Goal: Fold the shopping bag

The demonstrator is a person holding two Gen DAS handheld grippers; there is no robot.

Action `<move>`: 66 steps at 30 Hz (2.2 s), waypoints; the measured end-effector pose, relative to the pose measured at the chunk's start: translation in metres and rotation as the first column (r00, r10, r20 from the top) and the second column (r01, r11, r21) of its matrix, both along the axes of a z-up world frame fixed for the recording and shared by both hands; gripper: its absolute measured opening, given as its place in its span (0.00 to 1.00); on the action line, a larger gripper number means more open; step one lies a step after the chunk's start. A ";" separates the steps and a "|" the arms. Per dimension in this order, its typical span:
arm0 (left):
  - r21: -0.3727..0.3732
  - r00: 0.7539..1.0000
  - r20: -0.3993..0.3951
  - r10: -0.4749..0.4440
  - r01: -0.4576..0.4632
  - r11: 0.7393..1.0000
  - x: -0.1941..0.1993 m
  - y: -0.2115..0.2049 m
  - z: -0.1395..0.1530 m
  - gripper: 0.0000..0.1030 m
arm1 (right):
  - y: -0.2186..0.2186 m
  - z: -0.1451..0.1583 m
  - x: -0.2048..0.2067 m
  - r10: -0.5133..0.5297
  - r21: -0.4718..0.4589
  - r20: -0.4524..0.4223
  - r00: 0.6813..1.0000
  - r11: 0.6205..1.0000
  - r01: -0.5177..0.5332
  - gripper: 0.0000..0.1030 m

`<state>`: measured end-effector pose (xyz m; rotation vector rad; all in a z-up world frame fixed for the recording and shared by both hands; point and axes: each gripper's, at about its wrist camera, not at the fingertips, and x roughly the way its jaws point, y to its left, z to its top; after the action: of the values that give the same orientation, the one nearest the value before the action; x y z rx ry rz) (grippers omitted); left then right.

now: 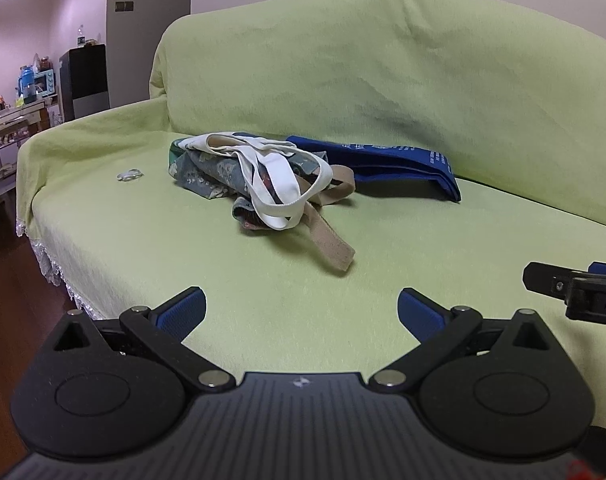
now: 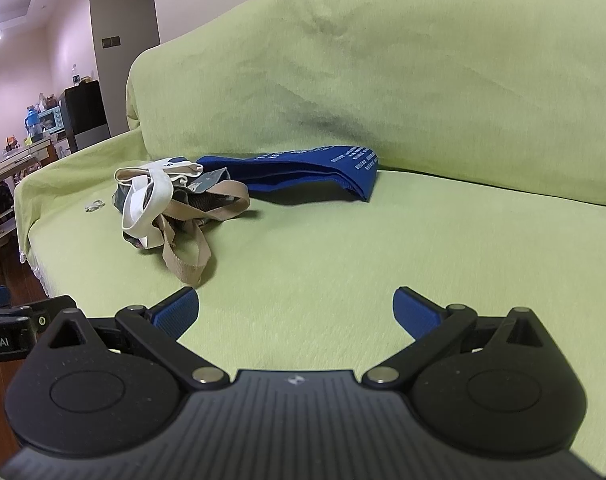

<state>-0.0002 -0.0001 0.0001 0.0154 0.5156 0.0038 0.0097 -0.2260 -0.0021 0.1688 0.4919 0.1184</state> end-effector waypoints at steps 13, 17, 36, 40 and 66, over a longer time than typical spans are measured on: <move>-0.053 0.999 -0.035 -0.005 0.003 0.999 -0.001 -0.001 -0.004 0.99 | 0.002 -0.004 -0.001 -0.001 0.005 -0.006 1.000 1.000 0.001 1.00; -0.055 0.999 -0.039 -0.013 0.011 0.998 -0.001 -0.002 -0.004 0.99 | 0.001 -0.005 -0.002 -0.001 0.006 -0.004 1.000 1.000 0.001 1.00; -0.101 0.997 -0.064 -0.047 0.041 0.994 0.002 -0.001 -0.008 0.99 | -0.005 -0.009 -0.007 -0.004 0.011 -0.012 1.000 1.000 0.004 1.00; -0.102 0.997 -0.064 -0.047 0.040 0.994 0.002 -0.002 -0.008 0.99 | -0.003 -0.008 -0.006 -0.004 0.009 -0.013 1.000 1.000 0.004 1.00; -0.108 0.996 -0.069 -0.058 0.050 0.993 0.004 -0.006 -0.011 0.99 | 0.001 -0.001 -0.005 0.007 -0.024 -0.015 1.000 1.000 -0.007 1.00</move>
<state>0.0038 -0.0062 -0.0105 -0.0750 0.5867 -0.0772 0.0046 -0.2251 -0.0032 0.1447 0.5085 0.1181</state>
